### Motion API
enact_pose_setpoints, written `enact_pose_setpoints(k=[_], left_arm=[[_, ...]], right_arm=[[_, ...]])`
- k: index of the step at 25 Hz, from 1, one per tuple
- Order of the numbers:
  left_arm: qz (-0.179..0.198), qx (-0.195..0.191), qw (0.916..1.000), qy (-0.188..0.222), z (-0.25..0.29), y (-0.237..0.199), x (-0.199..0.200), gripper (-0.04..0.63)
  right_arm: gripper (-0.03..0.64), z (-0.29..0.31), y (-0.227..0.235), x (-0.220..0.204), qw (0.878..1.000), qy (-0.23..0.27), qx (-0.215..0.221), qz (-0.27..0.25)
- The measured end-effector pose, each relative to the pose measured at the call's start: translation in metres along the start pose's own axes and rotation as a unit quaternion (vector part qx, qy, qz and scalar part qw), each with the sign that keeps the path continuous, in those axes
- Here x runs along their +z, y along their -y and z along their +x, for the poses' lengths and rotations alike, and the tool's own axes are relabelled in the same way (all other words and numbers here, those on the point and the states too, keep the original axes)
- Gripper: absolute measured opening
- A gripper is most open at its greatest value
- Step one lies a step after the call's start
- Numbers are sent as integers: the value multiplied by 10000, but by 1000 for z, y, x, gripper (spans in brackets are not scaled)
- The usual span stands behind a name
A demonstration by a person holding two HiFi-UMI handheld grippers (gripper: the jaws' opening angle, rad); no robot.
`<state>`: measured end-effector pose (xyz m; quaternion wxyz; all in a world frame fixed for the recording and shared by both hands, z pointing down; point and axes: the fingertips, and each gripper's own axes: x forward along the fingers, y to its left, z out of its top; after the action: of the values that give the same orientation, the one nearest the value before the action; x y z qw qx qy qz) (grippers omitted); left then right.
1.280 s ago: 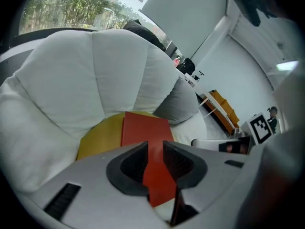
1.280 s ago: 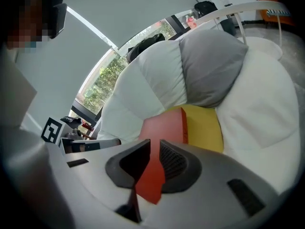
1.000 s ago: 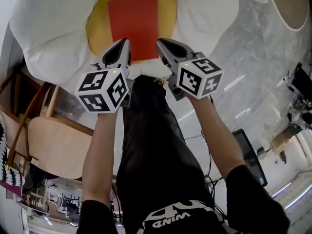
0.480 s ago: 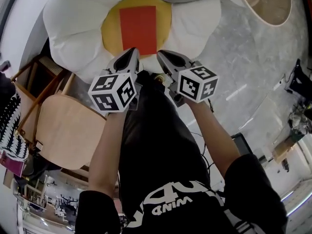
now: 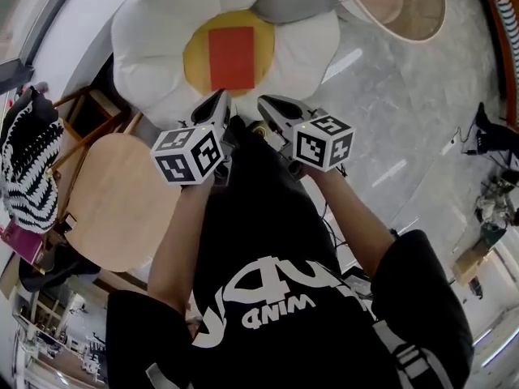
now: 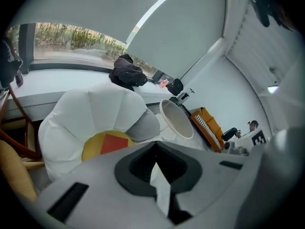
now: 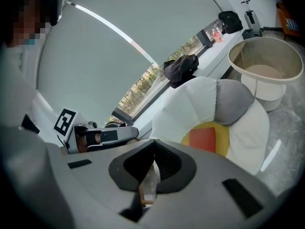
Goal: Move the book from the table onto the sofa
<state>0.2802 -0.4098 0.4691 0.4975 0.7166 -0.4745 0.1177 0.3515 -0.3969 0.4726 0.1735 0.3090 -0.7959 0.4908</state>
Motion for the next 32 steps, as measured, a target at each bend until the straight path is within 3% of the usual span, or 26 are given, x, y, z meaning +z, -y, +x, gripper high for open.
enact_pose_setpoints(k=[6, 17, 26, 32], left_arm=[[121, -38, 9999, 56, -60, 32, 11, 9], [522, -536, 9970, 207, -145, 95, 22, 9], [988, -898, 9908, 230, -182, 136, 23, 11], [1440, -1092, 9821, 531, -197, 160, 44, 9]], right_arm=[[2, -43, -56, 9, 9996, 211, 185, -91], [2, -105, -136, 12, 9971, 507, 429, -375], [2, -143, -174, 28, 9923, 890, 452, -736], [2, -165, -188, 47, 9849, 1205, 437, -1164]])
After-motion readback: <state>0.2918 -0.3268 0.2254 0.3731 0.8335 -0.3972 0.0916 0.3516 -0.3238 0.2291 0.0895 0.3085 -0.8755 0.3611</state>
